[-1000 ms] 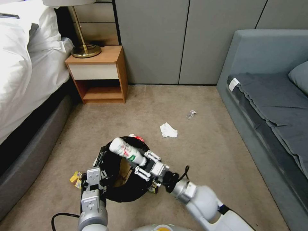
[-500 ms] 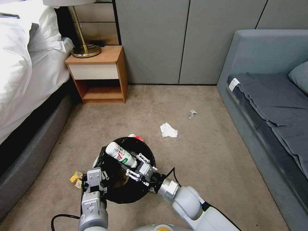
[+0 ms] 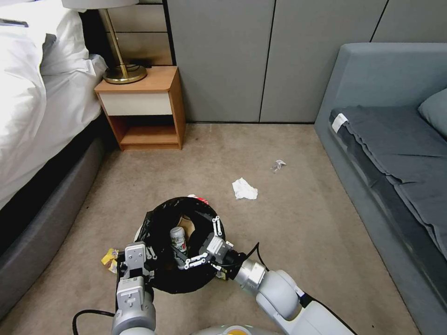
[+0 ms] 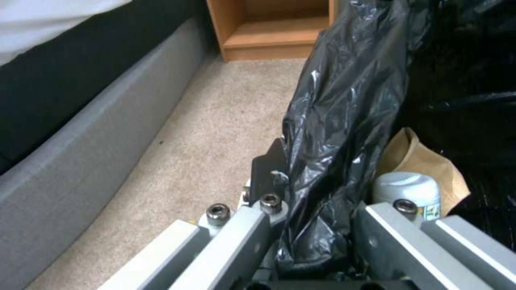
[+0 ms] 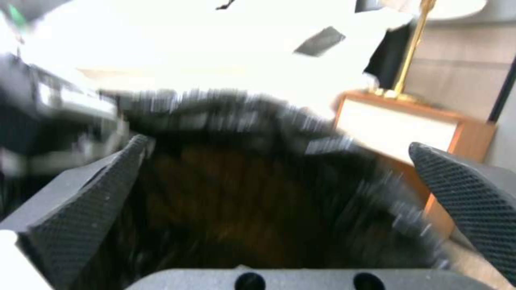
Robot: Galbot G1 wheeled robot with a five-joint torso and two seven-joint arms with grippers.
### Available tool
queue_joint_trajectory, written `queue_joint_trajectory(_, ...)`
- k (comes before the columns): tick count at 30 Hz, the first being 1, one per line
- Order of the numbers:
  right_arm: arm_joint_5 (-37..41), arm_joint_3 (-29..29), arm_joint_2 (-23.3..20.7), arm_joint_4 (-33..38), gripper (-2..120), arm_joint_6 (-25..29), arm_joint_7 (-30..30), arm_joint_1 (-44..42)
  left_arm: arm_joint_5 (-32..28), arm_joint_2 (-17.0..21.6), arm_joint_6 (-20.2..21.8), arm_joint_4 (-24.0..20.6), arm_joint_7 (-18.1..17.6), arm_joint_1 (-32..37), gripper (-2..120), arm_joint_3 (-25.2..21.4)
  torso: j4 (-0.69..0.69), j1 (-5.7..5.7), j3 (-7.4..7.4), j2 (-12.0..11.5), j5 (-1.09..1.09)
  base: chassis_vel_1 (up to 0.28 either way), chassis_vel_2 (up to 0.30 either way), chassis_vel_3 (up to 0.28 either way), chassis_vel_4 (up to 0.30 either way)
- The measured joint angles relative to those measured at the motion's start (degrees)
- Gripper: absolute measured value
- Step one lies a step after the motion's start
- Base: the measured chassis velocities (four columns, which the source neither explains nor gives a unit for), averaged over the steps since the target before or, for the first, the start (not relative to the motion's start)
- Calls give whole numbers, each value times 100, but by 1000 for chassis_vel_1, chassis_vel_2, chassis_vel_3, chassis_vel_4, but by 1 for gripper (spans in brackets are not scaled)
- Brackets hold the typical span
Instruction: Pick up the trash bin, then pick up the garbage from the floor and place it into the trash bin.
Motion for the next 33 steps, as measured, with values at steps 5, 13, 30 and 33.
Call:
queue_joint_trajectory(5, 15, 232, -31, 539, 114, -33, 98, -121, -17, 8, 8, 69, 0, -39, 0, -25, 1, 0, 0, 0, 0, 0, 0, 0, 0)
queue_joint_trajectory(13, -13, 1063, 122, 1865, 111, -269, 1011, -748, -53, 13, 9, 184, 0, -93, 0, -73, 1, 0, 0, 0, 0, 0, 0, 0, 0)
queue_joint_trajectory(30, -631, 2088, 744, 1700, 100, 226, 2012, -2284, -511, 141, 5, 133, -31, -217, 0, -209, 0, 0, 0, 0, 0, 0, 0, 0, 0)
queue_joint_trajectory(33, -608, 2121, 736, 1641, 100, 262, 2000, -2271, -535, 144, 5, 110, -35, -224, 0, -204, 0, 0, 0, 0, 0, 0, 0, 0, 0)
